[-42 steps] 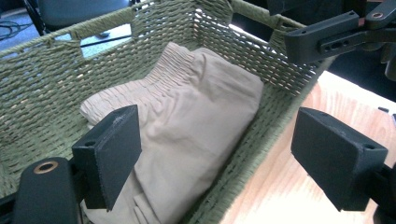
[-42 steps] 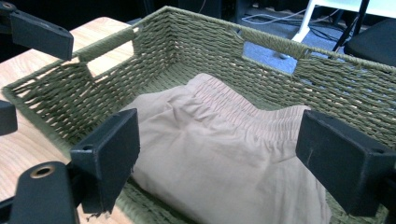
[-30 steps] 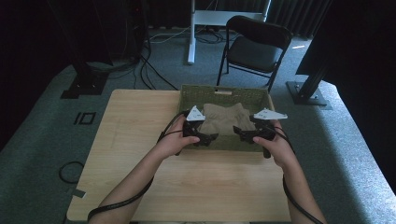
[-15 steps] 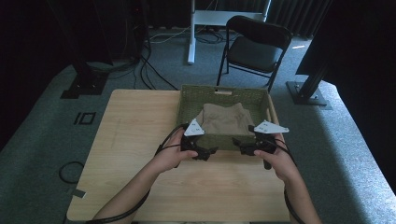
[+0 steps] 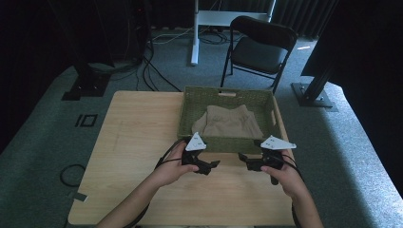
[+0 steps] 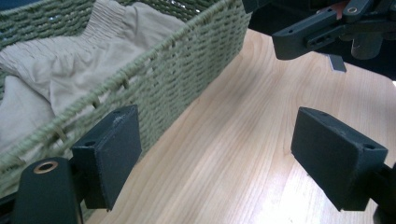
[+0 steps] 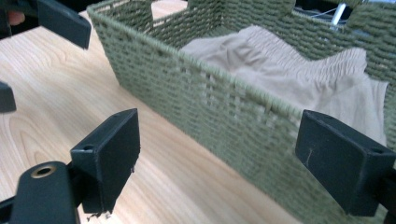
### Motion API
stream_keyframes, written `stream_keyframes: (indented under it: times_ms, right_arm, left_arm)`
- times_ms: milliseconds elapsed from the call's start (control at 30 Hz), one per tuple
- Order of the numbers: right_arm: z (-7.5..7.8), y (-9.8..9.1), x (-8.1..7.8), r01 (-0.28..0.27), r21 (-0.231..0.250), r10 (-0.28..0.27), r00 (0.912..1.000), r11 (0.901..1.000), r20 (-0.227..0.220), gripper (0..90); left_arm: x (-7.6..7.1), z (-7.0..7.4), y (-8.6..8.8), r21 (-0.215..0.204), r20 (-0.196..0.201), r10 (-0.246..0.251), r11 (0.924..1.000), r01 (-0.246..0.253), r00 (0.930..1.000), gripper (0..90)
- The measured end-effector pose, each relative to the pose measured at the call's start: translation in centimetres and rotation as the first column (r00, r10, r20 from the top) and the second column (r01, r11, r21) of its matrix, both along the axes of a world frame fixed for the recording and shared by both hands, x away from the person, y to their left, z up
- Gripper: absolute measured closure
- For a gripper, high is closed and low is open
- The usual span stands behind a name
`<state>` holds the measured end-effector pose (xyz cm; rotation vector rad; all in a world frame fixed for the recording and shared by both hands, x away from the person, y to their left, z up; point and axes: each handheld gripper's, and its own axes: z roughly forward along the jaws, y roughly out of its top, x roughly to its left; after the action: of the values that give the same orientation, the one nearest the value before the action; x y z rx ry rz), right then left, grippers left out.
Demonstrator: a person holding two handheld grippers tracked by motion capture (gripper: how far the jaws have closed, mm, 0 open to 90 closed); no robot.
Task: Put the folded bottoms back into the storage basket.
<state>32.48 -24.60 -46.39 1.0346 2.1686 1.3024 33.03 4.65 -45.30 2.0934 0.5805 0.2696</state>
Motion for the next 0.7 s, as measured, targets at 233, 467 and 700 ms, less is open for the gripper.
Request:
stream_keyframes:
  times_ms: [233, 467, 700]
  right_arm:
    - [-1.9, -0.3, -0.8, 0.004, -0.018, -0.004, 0.9996, 0.9998, -0.028, 13.5]
    - [-3.9, -0.8, -0.9, 0.021, -0.054, -0.024, 0.9982, 0.9983, -0.055, 13.5]
    - [-5.9, -1.6, -0.9, 0.055, -0.078, -0.061, 0.9949, 0.9954, -0.080, 13.5]
  left_arm:
    - [-0.6, -1.5, 0.2, 0.010, -0.021, -0.012, 0.9999, 0.012, 0.9997, 17.2]
    - [-0.6, -3.2, 0.7, 0.019, -0.037, 0.000, 0.9998, 0.001, 0.9993, 17.2]
    - [-0.6, -5.0, 1.4, 0.048, -0.053, 0.022, 0.9987, -0.019, 0.9984, 17.1]
